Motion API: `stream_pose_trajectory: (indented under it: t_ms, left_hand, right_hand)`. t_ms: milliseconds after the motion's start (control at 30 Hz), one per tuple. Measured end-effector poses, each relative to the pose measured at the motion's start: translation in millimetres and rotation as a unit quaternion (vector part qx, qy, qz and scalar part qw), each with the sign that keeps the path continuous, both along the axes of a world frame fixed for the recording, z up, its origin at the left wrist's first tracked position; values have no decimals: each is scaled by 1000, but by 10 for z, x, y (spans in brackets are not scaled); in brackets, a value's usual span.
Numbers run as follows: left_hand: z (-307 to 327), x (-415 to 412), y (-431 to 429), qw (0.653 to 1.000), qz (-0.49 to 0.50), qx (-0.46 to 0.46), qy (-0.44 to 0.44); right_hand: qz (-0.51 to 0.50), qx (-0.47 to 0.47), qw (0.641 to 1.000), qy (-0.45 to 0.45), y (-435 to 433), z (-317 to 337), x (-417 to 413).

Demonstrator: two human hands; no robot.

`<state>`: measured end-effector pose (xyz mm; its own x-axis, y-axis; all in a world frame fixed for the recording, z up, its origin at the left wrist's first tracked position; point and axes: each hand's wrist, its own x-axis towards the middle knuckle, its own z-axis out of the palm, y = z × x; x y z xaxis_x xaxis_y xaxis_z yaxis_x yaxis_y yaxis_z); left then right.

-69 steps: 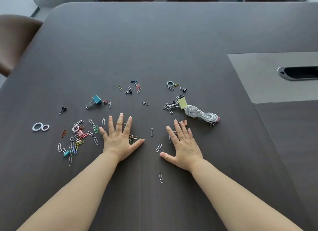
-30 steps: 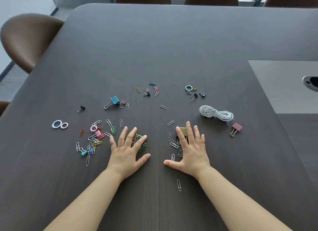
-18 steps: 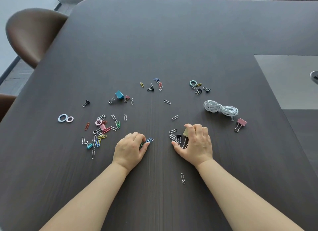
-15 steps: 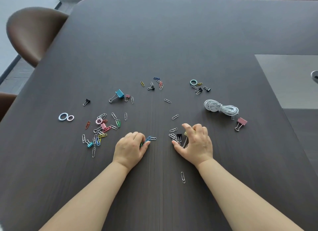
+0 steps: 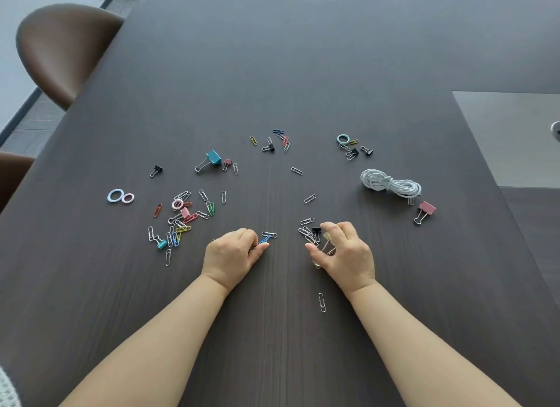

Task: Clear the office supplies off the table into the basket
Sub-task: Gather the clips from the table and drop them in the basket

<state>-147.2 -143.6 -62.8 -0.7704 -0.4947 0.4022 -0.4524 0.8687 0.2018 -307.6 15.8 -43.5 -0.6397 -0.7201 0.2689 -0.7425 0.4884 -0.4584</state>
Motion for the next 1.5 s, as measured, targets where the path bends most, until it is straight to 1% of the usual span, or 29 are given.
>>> stream_pose_trajectory:
  t_ms: [133, 233, 300, 400, 467, 533, 667, 833, 933, 1033, 1100, 1200, 1267, 1300, 1367, 1433, 1500]
  left_hand:
    - [55, 11, 66, 1000, 17, -7, -12]
    - [107, 109, 172, 999, 29, 4, -38]
    - [125, 274, 243, 998, 43, 9, -51]
    - [193, 587, 312, 997, 68, 22, -42]
    - [327, 775, 342, 996, 82, 16, -25]
    - [537, 948, 356, 995, 95, 19, -6]
    - [982, 1411, 298, 992, 116, 21, 52]
    - [1545, 2390, 165, 981, 171, -26, 92]
    - [1733, 3154, 117, 973, 216, -42, 67]
    - [1708, 3842, 83, 969, 248, -20, 4]
    - [1620, 4217, 62, 964, 265, 0, -21]
    - [1546, 4610, 15, 955, 286, 71, -26]
    - [1532, 4759, -9, 951, 278, 123, -57]
    - [1528, 4814, -20, 953, 266, 131, -66]
    - [1541, 4878, -29, 960, 243, 118, -80]
    - [1538, 4902, -46, 967, 229, 75, -77]
    - [1543, 4903, -48, 966, 234, 79, -73]
  right_hand:
    - [-10, -19, 996, -90, 46, 55, 98]
    - [-37, -1, 980, -194, 68, 136, 171]
    - [-34, 9, 972, -232, 101, 207, 250]
    - [-22, 22, 968, -250, 162, 335, 391]
    - [-17, 15, 964, -263, 170, 446, 514]
    - [-6, -3, 964, -267, 111, 603, 676]
    - [52, -51, 962, -263, -180, 1008, 1126]
    - [123, -100, 941, -299, -609, 1506, 1942]
    - [191, -108, 926, -307, -858, 1719, 2591]
    - [267, -69, 918, -287, -1059, 1812, 3260]
    - [314, -42, 907, -277, -1154, 1800, 3662]
    - [362, 8, 896, -259, -1273, 1695, 4112]
    - [378, 46, 896, -229, -1335, 1620, 4286]
    - [384, 63, 896, -215, -1357, 1588, 4342]
    - [397, 101, 891, -194, -1392, 1545, 4422]
    - [403, 152, 884, -182, -1413, 1507, 4470]
    - [401, 189, 882, -158, -1424, 1469, 4490]
